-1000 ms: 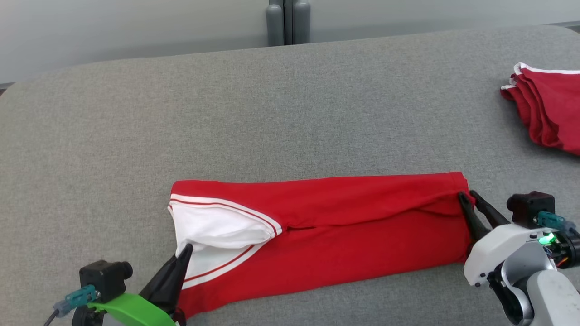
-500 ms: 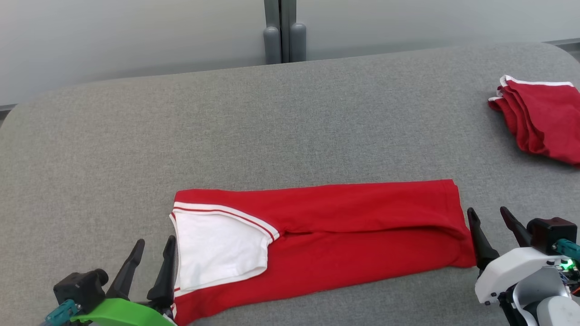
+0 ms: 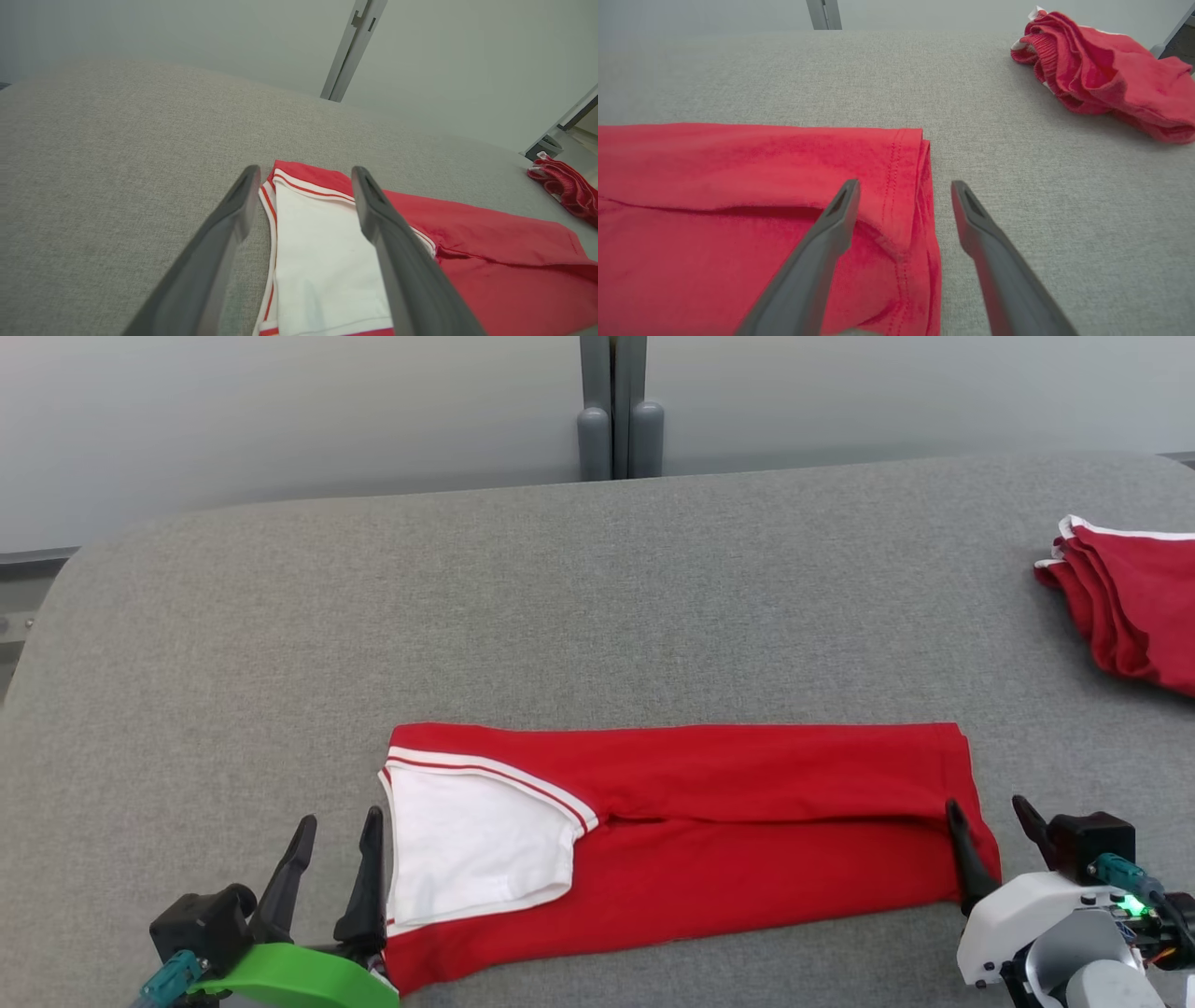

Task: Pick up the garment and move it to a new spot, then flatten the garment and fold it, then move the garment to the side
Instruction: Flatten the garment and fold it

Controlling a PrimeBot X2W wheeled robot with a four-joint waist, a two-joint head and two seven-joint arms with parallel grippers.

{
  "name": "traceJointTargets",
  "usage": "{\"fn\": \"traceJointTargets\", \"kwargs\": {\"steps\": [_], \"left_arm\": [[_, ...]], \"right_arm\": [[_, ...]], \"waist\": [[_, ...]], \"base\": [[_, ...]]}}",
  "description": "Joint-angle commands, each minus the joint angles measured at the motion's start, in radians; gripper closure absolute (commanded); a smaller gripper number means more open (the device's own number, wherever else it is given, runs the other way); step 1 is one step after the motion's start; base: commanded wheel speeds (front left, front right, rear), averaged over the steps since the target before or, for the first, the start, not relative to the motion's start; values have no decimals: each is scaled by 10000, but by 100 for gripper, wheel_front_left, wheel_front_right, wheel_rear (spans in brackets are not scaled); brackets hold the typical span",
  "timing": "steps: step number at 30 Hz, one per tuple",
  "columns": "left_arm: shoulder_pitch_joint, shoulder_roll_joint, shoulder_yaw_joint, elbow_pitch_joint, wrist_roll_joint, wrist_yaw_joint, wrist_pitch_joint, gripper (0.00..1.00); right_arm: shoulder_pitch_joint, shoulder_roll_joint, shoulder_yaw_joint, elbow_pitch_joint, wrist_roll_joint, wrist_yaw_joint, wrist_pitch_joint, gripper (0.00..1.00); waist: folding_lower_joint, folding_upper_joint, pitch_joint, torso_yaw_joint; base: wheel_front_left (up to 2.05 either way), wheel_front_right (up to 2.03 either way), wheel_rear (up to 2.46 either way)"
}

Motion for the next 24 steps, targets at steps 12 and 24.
{"fn": "traceJointTargets", "kwargs": {"steps": [12, 24], "left_arm": [[25, -216, 401, 120, 313, -245, -25, 0], [-251, -249, 331, 164, 741, -164, -26, 0]], "right_arm": [[-1233, 147, -587, 2737, -544, -10, -830, 0], [-2046, 244, 187, 4669, -300, -7, -1085, 93]], "waist": [[1, 0, 277, 106], [1, 0, 403, -26]], "base": [[0, 0, 0], [0, 0, 0]]}}
